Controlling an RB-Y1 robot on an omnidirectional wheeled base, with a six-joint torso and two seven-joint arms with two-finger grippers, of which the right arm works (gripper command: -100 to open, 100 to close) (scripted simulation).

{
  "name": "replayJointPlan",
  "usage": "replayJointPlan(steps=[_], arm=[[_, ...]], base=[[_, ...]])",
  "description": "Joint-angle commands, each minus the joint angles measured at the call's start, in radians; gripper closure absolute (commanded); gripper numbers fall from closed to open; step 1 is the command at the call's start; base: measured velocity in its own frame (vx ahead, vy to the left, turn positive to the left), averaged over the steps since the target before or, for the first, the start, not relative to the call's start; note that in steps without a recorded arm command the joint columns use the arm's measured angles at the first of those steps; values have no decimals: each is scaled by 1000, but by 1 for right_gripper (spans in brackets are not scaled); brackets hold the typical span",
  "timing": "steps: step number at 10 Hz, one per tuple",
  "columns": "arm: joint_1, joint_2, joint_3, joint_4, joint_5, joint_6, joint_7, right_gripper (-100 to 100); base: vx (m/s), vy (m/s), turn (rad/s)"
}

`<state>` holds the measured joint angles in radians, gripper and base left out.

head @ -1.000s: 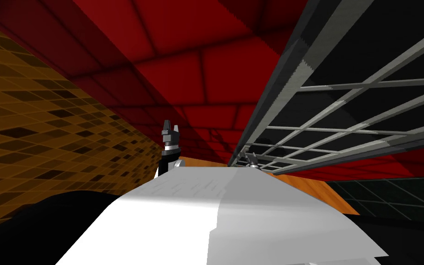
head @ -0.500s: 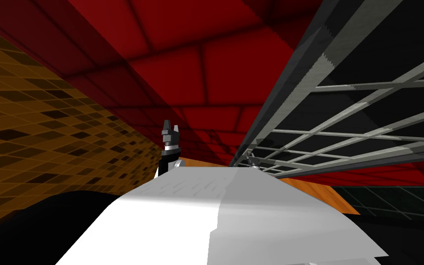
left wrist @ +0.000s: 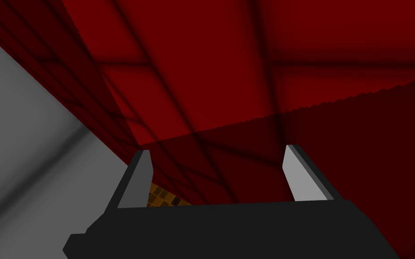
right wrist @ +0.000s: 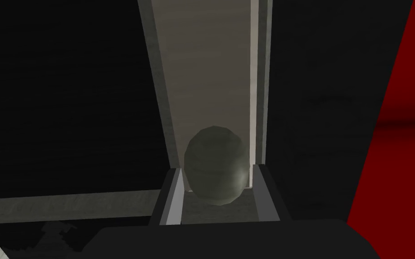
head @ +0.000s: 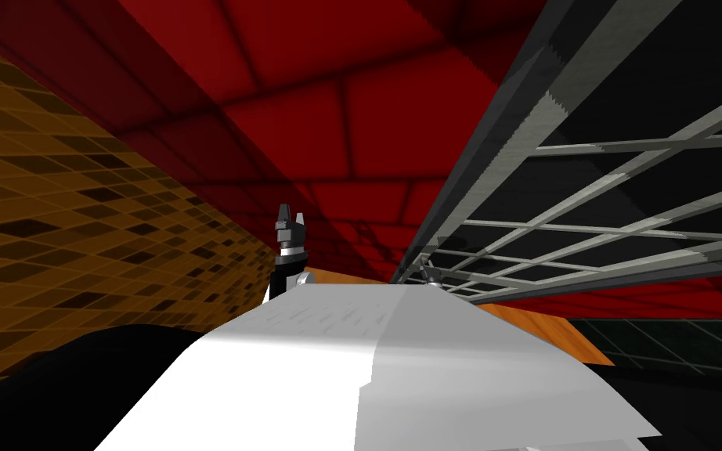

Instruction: Pull the door open

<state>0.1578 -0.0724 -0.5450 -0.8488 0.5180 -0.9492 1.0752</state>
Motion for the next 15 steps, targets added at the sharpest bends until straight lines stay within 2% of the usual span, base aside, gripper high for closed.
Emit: replayJointPlan(steps=[1, 6, 9, 10, 15], arm=[[-2, -1, 7, 0, -11, 1, -34, 100], [-6, -10, 31, 5, -53, 3, -142, 100], [-10, -18, 52, 10, -91, 5, -227, 100], [-10, -18, 52, 10, -91, 5, -234, 100], [-17, -29, 84, 17, -148, 9, -371, 100]], base=[[-30, -9, 33], [-27, -11, 34], [-40, -14, 48], [-26, -11, 16], [-36, -12, 37]])
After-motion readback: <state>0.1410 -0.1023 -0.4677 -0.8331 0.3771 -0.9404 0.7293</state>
